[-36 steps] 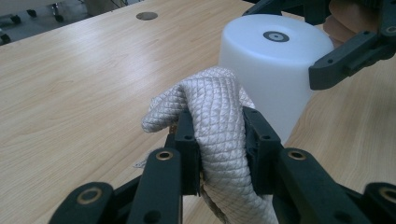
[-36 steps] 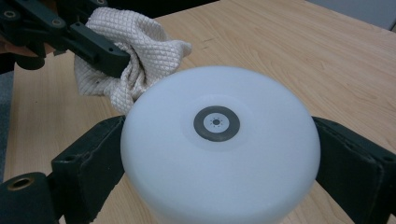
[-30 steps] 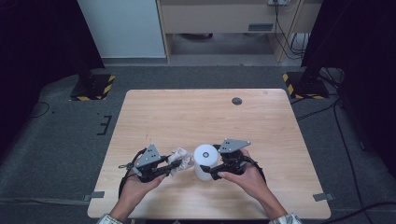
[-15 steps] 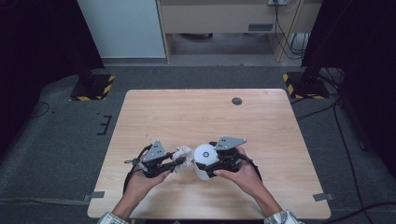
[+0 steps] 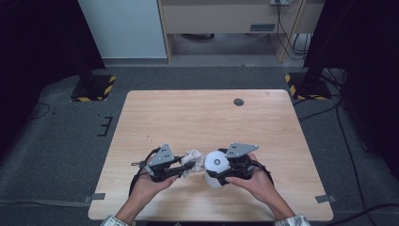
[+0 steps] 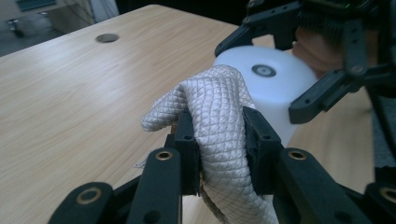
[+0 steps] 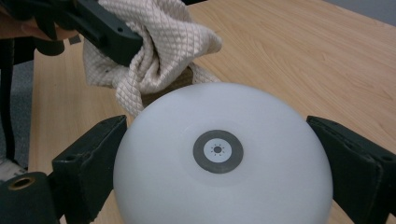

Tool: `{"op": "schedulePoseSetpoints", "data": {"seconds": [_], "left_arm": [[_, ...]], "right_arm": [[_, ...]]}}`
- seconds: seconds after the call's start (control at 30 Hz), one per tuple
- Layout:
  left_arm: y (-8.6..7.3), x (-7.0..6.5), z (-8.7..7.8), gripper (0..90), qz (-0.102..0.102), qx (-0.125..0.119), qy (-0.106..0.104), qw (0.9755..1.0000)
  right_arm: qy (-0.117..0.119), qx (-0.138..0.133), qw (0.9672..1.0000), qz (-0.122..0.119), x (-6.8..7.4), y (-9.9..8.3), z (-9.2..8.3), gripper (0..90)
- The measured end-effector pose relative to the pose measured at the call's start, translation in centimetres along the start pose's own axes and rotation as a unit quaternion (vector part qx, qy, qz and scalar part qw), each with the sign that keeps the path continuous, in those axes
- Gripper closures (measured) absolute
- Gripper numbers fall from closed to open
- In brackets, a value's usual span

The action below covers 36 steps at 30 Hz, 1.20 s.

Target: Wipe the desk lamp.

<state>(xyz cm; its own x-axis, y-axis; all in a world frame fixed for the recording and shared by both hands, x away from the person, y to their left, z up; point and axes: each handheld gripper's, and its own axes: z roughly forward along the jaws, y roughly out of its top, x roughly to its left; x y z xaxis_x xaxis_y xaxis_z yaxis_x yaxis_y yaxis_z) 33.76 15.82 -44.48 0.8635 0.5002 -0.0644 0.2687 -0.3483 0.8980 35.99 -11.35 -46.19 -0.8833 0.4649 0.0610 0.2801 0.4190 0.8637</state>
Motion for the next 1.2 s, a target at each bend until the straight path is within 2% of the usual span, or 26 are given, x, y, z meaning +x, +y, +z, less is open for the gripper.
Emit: {"op": "schedulePoseSetpoints", "data": {"seconds": [0.07, 0.17, 0.23, 0.3, 0.37, 0.47, 0.5, 0.57, 0.7, 0.73, 0.8, 0.87, 0.93, 1.03, 1.07, 1.2], "left_arm": [[0.8, -0.5, 0.6, 69.7, 0.001, -0.006, -0.011, 0.9999], [1.3, -0.9, 1.8, 69.7, 0.003, 0.000, -0.010, 0.9999], [1.0, -1.0, 2.3, 69.7, 0.004, 0.006, -0.009, 0.9999], [0.2, -0.8, 2.6, 69.8, -0.007, 0.010, -0.011, 0.9999], [-0.7, -0.6, 2.9, 70.0, -0.014, 0.021, -0.013, 0.9996], [-2.0, -1.0, 3.8, 70.0, 0.002, 0.064, -0.012, 0.9979], [-2.0, -1.0, 3.8, 70.0, 0.002, 0.064, -0.012, 0.9979], [-3.1, -1.3, 4.4, 69.9, 0.005, 0.092, -0.016, 0.9957], [-2.8, -1.0, 4.0, 69.7, 0.000, 0.075, -0.009, 0.9971], [-2.6, -0.7, 3.6, 69.6, -0.006, 0.060, -0.003, 0.9982], [-2.7, -0.4, 3.4, 69.6, -0.013, 0.055, 0.004, 0.9984], [-2.8, -0.4, 3.3, 69.4, -0.017, 0.056, 0.009, 0.9982], [-2.9, -0.3, 3.4, 69.2, -0.015, 0.059, 0.013, 0.9981], [-3.0, -0.5, 3.6, 69.1, -0.014, 0.062, 0.011, 0.9979], [-3.1, -0.7, 3.8, 69.1, -0.008, 0.072, 0.007, 0.9974], [-2.9, -1.2, 3.9, 69.3, -0.002, 0.072, 0.001, 0.9974]], "right_arm": [[-0.004, -0.002, 1.0000, 0.004, 0.0, -0.5, -0.8, 9.0], [-0.014, -0.008, 0.9998, 0.008, -0.1, -0.9, -1.3, 9.0], [-0.015, -0.010, 0.9998, 0.010, -0.1, -1.0, -1.3, 9.0], [-0.017, -0.011, 0.9998, 0.010, -0.1, -0.9, -1.2, 9.1], [-0.017, -0.015, 0.9997, 0.011, -0.3, -0.9, -1.0, 9.1], [-0.021, -0.016, 0.9996, 0.012, -0.3, -0.8, -0.9, 9.1], [-0.021, -0.016, 0.9996, 0.012, -0.3, -0.8, -0.9, 9.1], [-0.024, -0.014, 0.9995, 0.014, -0.2, -0.8, -0.8, 8.8], [-0.029, -0.008, 0.9994, 0.017, -0.2, -0.6, -0.8, 8.3], [-0.026, -0.012, 0.9993, 0.025, -0.2, -0.3, -1.0, 6.3], [-0.021, -0.023, 0.9988, 0.037, -0.2, 0.0, -1.4, 6.5], [-0.027, -0.030, 0.9984, 0.039, -0.1, 0.4, -2.0, 8.3], [-0.045, -0.031, 0.9977, 0.039, -0.2, 0.5, -2.7, 12.4], [-0.053, -0.032, 0.9968, 0.051, -0.6, 0.2, -3.5, 17.9], [-0.058, -0.026, 0.9965, 0.054, -0.7, 0.0, -3.6, 20.4], [-0.047, -0.028, 0.9963, 0.067, -0.8, -0.3, -3.6, 21.6]]}}
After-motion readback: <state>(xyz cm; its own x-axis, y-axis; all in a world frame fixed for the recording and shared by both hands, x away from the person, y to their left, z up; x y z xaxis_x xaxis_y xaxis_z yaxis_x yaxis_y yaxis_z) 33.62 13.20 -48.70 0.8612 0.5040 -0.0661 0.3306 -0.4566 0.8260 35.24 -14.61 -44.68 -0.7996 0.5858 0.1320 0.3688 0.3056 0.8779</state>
